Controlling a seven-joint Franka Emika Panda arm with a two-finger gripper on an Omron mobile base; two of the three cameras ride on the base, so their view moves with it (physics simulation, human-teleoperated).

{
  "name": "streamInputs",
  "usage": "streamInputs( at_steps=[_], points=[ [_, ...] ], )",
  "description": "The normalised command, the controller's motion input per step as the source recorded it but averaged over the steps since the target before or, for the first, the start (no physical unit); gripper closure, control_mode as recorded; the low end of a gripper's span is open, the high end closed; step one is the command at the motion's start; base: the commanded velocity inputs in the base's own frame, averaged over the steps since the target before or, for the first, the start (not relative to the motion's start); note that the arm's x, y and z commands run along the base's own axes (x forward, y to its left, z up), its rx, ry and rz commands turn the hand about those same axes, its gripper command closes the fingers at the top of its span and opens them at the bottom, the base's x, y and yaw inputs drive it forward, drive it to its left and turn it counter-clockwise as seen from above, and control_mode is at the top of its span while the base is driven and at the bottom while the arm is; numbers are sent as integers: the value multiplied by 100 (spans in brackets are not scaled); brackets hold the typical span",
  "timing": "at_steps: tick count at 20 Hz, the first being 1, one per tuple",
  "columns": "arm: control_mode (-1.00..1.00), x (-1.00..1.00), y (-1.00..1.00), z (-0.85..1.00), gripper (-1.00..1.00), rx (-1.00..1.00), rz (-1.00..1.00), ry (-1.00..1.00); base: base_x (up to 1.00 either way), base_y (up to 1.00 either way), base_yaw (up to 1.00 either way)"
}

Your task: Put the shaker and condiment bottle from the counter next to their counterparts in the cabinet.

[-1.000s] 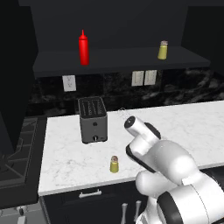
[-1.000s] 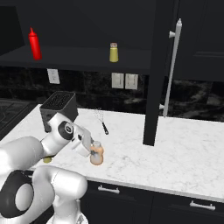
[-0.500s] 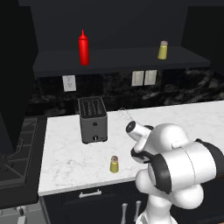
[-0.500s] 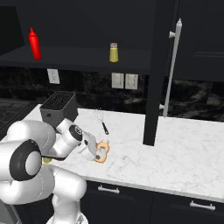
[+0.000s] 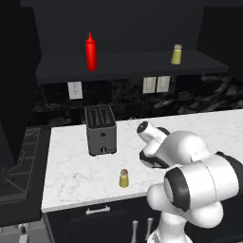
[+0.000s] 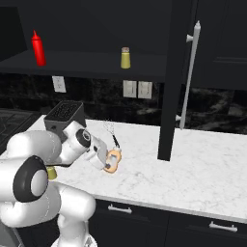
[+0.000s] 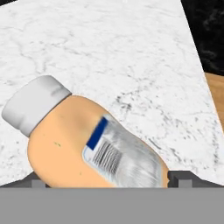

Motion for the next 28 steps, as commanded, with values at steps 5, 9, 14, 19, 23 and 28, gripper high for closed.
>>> streamInputs(
  at_steps=[5, 9, 14, 19, 23, 28],
  points=[
    [-100, -8, -1, 91, 100, 9, 1, -17, 0, 0, 0],
    [-100, -41, -11, 70, 100, 5, 4, -21, 0, 0, 0],
    [-100, -58, -14, 62, 100, 1, 5, -24, 0, 0, 0],
    [-100, -57, -13, 67, 100, 0, 7, -33, 0, 0, 0],
    [-100, -58, -5, 58, 100, 0, 23, -27, 0, 0, 0],
    [-100, -53, -3, 72, 100, 1, 35, -26, 0, 0, 0]
  ],
)
